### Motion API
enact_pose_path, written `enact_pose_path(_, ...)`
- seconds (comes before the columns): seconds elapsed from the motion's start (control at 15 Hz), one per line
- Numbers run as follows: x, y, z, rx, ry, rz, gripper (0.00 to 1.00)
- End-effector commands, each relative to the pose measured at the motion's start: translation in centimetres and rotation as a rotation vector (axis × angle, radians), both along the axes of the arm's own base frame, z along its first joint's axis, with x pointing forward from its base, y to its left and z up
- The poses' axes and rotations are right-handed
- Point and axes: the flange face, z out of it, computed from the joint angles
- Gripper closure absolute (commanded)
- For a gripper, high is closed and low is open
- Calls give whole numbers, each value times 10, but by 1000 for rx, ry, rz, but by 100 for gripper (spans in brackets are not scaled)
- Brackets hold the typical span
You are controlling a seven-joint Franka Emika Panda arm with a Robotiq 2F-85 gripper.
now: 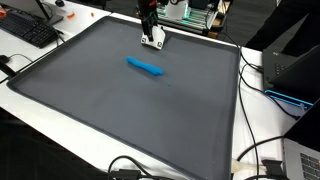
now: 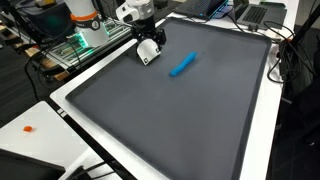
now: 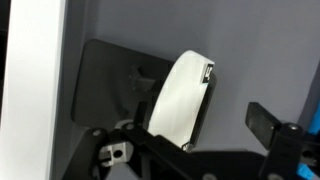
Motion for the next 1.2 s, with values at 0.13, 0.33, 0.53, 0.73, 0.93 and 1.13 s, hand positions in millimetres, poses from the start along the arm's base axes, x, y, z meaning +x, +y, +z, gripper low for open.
enact_pose_path(0.13,5,1,-9,0,-13,-59,11)
enact_pose_path(0.33,7,2,-12,-2,-10,-75,20)
enact_pose_path(0.53,9,2,-14,-4,-8,-90,36)
enact_pose_path(0.73,10,3,-16,-3,-9,-107,65)
enact_pose_path(0.93,11,3,-16,0,-11,-124,88)
enact_pose_path(1.13,13,2,-15,5,-13,-140,100)
